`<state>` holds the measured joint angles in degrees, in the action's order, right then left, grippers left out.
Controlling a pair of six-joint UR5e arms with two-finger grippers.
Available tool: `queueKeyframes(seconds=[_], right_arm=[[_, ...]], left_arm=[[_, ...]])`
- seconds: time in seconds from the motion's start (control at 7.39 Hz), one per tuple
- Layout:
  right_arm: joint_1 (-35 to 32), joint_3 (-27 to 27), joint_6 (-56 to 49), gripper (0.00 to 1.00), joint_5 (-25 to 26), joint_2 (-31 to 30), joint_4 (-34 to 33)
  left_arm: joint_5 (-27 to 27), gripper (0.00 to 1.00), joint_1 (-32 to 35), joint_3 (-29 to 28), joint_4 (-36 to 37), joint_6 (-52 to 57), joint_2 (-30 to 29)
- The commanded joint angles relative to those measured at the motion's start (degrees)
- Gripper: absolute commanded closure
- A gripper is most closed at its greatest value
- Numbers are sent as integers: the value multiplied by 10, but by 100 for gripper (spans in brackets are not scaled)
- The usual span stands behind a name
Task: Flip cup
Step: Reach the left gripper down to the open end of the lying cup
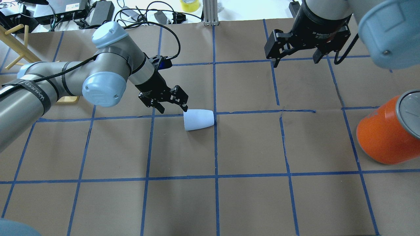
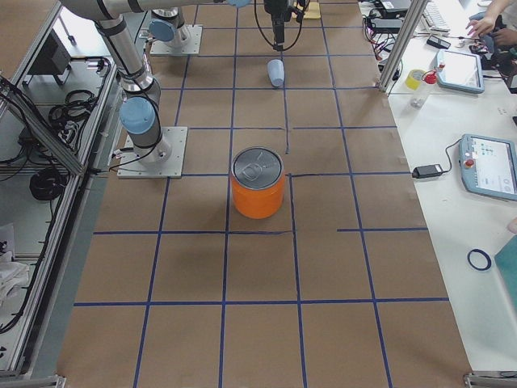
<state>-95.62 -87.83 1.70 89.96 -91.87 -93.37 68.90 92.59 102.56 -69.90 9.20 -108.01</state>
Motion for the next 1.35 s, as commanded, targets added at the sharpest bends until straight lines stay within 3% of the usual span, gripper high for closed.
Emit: queueKeyframes(seconds=[0.0, 0.81, 0.95, 1.22], right_arm=[[-1, 0, 2, 0, 0, 1, 0], [-1, 0, 2, 0, 0, 0, 27], [-1, 0, 2, 0, 1, 1, 25], [-2, 0, 2, 0, 1, 1, 22]], left_arm=[[-73, 0, 0, 10, 34, 4, -34], [-88, 2, 0, 22, 44, 1, -61], [-122, 5, 0, 22, 43, 2, -64], [-127, 12, 0, 20, 42, -2, -65]])
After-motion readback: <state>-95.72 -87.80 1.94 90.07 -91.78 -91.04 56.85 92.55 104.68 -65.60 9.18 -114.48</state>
